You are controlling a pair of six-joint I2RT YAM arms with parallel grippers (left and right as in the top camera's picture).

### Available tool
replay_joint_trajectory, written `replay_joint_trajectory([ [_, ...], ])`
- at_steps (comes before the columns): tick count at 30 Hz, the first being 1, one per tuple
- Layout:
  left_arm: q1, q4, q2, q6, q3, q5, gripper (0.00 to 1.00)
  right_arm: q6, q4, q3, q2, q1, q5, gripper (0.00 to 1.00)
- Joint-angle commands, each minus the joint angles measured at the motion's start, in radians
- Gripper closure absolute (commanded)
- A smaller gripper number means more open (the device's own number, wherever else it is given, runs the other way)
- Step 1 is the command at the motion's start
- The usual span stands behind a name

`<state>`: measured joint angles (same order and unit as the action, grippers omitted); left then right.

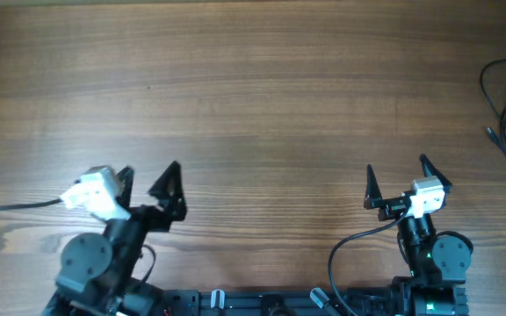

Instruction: Untangle cables

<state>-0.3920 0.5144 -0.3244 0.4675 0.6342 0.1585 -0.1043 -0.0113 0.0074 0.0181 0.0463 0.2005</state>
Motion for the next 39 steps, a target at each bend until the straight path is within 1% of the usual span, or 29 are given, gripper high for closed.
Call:
replay_joint_trajectory([
  [1,0.005,-0.211,0.01,-0.22,-0.122,-0.087,0.0,0.014,-0.003,-0.002,-0.013,-0.007,-0.01,0.0],
  [4,0.037,-0.382,0.027,-0.286,-0.196,-0.147,0.0,0.014,-0.003,-0.002,-0.013,-0.007,-0.01,0.0],
  [7,0.094,-0.542,0.062,-0.289,-0.27,-0.192,0.0,0.014,-0.003,-0.002,-0.013,-0.007,-0.01,0.0],
  [11,0.168,-0.644,0.124,-0.289,-0.335,-0.222,0.0,0.014,-0.003,-0.002,-0.013,-0.007,-0.01,0.0],
  [18,0.274,-0.648,0.217,-0.288,-0.391,-0.241,0.0,0.014,-0.003,-0.002,-0.013,-0.007,-0.01,0.0],
  [22,0.33,-0.662,0.322,-0.273,-0.457,-0.254,0.0,0.014,-0.003,-0.002,-0.013,-0.007,-0.01,0.0],
  [25,0.34,-0.689,0.32,-0.269,-0.486,-0.259,0.0,0.014,-0.003,-0.002,-0.013,-0.007,-0.01,0.01],
  [31,0.346,-0.681,0.321,-0.269,-0.534,-0.261,0.0,0.014,-0.003,-0.002,-0.013,-0.007,-0.01,0.0],
  [38,0.378,-0.679,0.321,-0.269,-0.626,-0.301,0.0,0.014,-0.003,-0.002,-0.013,-0.007,-0.01,0.01],
  [39,0.379,-0.659,0.321,-0.271,-0.628,-0.299,0.0,0.014,-0.003,-0.002,-0.013,-0.007,-0.01,0.0],
])
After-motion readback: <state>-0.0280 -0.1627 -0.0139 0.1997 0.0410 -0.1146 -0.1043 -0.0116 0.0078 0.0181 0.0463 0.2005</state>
